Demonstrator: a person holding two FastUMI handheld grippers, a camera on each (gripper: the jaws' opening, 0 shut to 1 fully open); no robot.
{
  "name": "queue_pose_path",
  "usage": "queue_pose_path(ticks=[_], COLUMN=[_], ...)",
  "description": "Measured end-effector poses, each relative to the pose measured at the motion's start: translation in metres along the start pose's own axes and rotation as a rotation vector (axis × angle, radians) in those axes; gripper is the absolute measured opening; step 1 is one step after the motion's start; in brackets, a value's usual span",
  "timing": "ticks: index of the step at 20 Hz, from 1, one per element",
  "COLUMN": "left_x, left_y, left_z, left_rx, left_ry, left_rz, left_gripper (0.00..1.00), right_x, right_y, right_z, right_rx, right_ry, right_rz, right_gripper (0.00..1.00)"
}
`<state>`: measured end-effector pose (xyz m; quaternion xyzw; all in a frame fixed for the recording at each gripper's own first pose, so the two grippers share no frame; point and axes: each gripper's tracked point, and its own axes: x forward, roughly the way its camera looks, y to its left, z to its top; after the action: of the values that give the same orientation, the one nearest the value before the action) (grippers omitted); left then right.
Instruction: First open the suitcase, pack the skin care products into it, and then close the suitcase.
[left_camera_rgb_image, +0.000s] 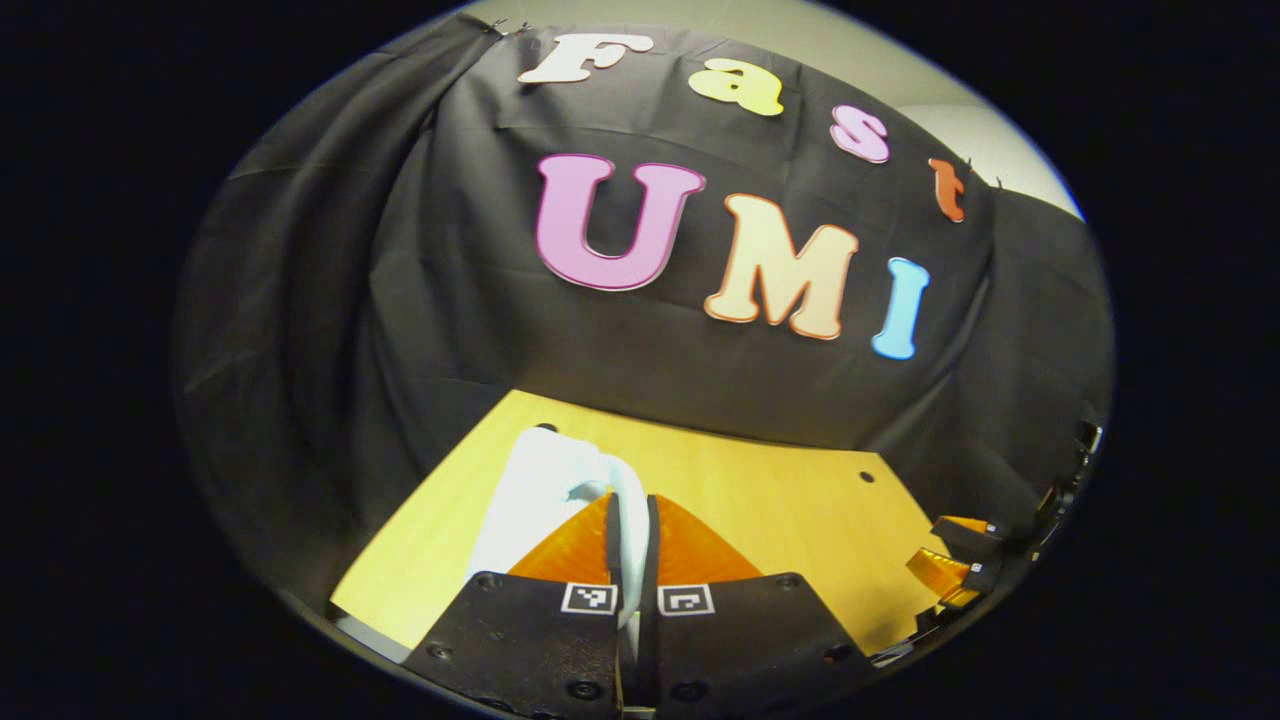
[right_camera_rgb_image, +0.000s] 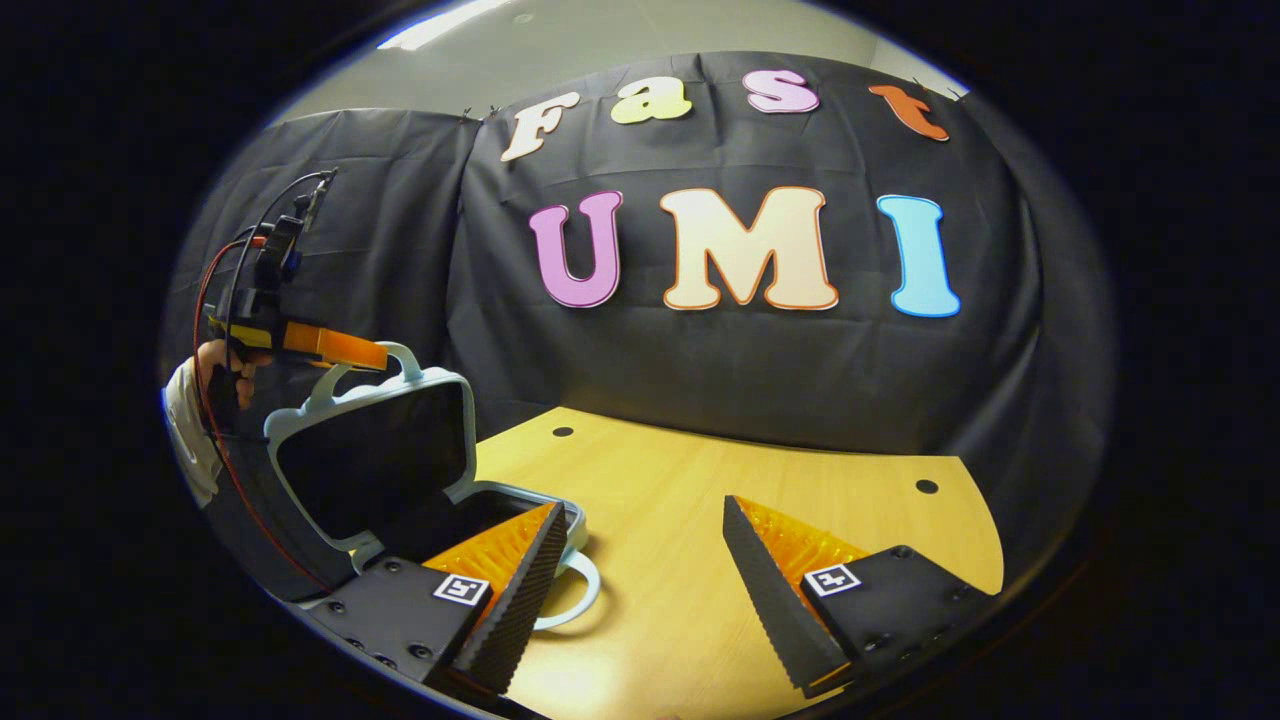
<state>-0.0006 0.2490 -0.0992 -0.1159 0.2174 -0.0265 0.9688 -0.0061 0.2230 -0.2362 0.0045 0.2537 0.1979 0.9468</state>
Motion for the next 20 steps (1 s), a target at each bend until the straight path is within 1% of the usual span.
queue_pose_path(ticks=[4, 7, 8, 11, 12, 13, 15, 17, 18, 19, 20], left_x=[0.019, 0.029, 0.043, 0.061, 0.068, 0.073, 0.079, 0.08, 0.078, 0.072, 0.065], left_y=[-0.057, -0.088, -0.103, -0.12, -0.124, -0.127, -0.135, -0.146, -0.154, -0.161, -0.164], left_z=[-0.038, -0.071, -0.077, -0.116, -0.13, -0.143, -0.166, -0.172, -0.164, -0.154, -0.14], left_rx=[0.019, 0.03, 0.031, 0.045, 0.054, 0.059, 0.089, 0.109, 0.129, 0.151, 0.177], left_ry=[0.07, 0.121, 0.137, 0.186, 0.201, 0.213, 0.232, 0.205, 0.169, 0.149, 0.101], left_rz=[-0.092, -0.118, -0.12, -0.105, -0.092, -0.079, -0.059, -0.052, -0.055, -0.048, -0.037], left_gripper=[0.01, 0.01, 0.0, 0.01, 0.0, 0.0, 0.02, 0.12, 0.22, 0.31, 0.54], right_x=[-0.013, -0.025, -0.032, -0.043, -0.045, -0.049, -0.052, -0.052, -0.052, -0.053, -0.053], right_y=[-0.031, -0.054, -0.062, -0.089, -0.097, -0.103, -0.115, -0.122, -0.123, -0.123, -0.123], right_z=[-0.002, -0.005, -0.006, -0.01, -0.01, -0.009, -0.002, 0.009, 0.016, 0.028, 0.043], right_rx=[-0.01, -0.011, -0.01, 0.002, 0.005, 0.007, 0.005, 0.013, 0.024, 0.033, 0.04], right_ry=[0.003, 0.001, -0.001, -0.008, -0.012, -0.019, -0.038, -0.06, -0.07, -0.091, -0.126], right_rz=[-0.048, -0.074, -0.083, -0.101, -0.103, -0.101, -0.094, -0.099, -0.103, -0.111, -0.12], right_gripper=[0.98, 0.98, 0.98, 0.98, 0.94, 0.98, 0.98, 0.98, 0.94, 0.98, 0.98])
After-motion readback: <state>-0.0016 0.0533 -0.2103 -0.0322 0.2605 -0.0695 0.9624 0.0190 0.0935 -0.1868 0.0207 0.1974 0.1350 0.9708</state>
